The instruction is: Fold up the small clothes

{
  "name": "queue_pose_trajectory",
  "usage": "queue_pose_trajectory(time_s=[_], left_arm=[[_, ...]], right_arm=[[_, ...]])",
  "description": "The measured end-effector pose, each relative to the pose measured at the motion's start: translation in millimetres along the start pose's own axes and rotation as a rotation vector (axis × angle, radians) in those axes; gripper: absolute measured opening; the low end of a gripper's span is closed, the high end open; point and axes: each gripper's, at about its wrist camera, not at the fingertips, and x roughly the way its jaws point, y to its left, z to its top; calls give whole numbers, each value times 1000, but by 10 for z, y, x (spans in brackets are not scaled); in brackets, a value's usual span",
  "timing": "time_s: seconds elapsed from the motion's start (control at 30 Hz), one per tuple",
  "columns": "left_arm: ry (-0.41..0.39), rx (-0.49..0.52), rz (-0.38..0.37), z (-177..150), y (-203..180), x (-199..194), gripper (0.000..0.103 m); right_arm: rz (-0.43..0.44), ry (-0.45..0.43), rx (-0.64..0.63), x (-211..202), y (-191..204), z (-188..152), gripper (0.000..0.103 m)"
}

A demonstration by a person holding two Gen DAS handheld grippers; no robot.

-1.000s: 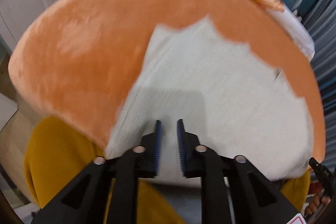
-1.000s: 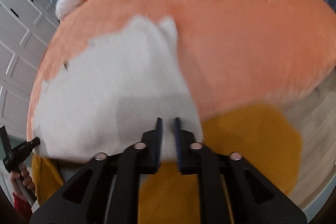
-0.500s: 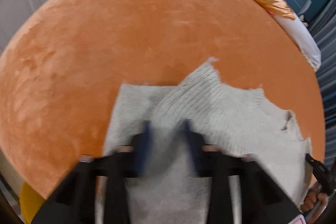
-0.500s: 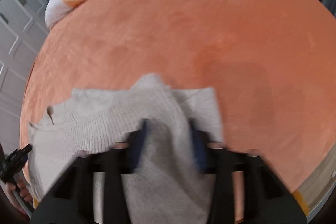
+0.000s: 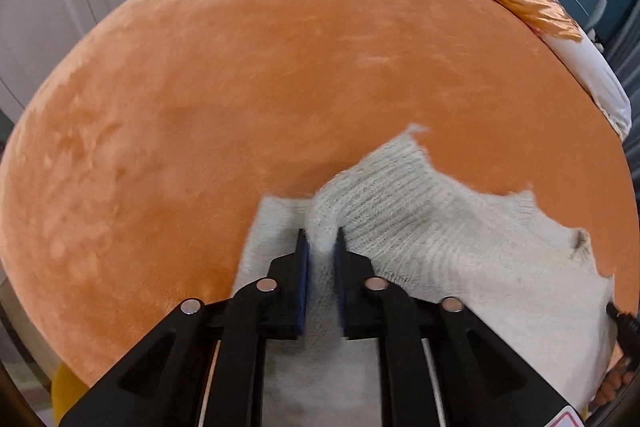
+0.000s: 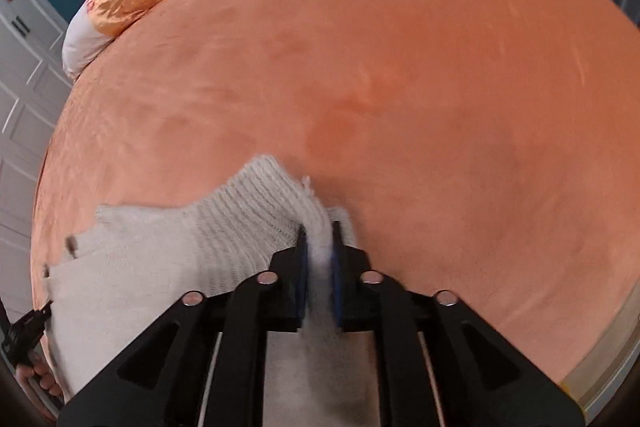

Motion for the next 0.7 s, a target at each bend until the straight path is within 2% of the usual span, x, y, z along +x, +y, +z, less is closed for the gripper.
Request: queue_pose_trajectory(time_s=[0.07, 0.13, 0.2, 0.27, 0.33, 0.43, 0.47, 0.53, 0.6, 0.67, 0.7], left_arm=[[-54, 11, -18, -39, -50, -232, 18], [-105, 32, -14, -107, -121, -428, 23], [-127, 68, -40, -262, -270, -628, 36], [-119, 114, -102, -469, -435, -731, 39], [-58, 203, -148, -780, -693, -715, 39], [27, 296, -147, -1150, -927, -555, 40], [67, 310, -120, -1279, -934, -459, 40], [56, 311, -110, -1379, -866, -437, 40], [51, 317, -103, -1405, -744, -478, 43], [62, 291, -98, -1405, -593, -491, 43], [69, 277, -103, -1391, -567, -487, 43]], right_arm=[[-11, -48, -22, -209, 113, 24, 20], [-41, -139, -63, -531, 277, -68, 30], [16, -165, -103, -726, 440, -240, 31], [82, -139, -163, -807, 668, -441, 31], [150, -62, -264, -792, 1004, -805, 30], [222, 62, -378, -649, 1347, -1303, 28], [203, 94, -430, -566, 1430, -1479, 27], [144, 107, -469, -482, 1396, -1623, 26], [134, 97, -458, -497, 1234, -1637, 25], [84, 88, -409, -573, 1003, -1595, 23], [78, 94, -395, -572, 969, -1591, 19]])
